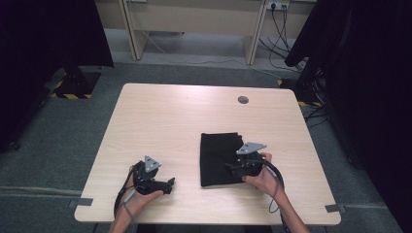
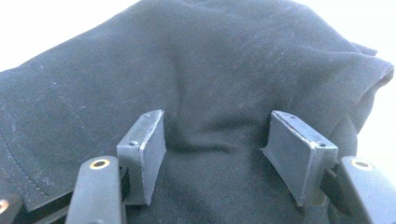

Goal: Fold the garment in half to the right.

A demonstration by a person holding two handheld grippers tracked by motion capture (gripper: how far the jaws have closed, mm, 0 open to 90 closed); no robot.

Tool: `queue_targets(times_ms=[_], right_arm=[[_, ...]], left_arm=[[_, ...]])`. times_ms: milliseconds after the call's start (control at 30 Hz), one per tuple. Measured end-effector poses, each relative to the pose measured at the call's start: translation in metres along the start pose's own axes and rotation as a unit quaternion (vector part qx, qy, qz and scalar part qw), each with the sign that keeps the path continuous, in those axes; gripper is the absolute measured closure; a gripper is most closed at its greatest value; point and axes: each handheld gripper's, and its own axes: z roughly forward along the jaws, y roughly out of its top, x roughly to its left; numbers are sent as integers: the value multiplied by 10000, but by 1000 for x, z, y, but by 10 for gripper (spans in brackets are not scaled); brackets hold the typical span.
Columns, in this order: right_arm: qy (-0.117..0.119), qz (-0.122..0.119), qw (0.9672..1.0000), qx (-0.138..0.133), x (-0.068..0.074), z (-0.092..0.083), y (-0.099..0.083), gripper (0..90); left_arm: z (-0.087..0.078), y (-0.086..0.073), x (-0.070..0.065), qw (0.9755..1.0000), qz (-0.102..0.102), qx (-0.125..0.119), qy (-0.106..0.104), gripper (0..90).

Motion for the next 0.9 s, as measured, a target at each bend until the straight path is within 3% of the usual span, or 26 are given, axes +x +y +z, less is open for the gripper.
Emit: queue_targets(times_ms=[900], right_arm=[[70,-77,9999,88,0,37,39,379]], left_arm=[[0,0,1,10000,10,-3,1,0]])
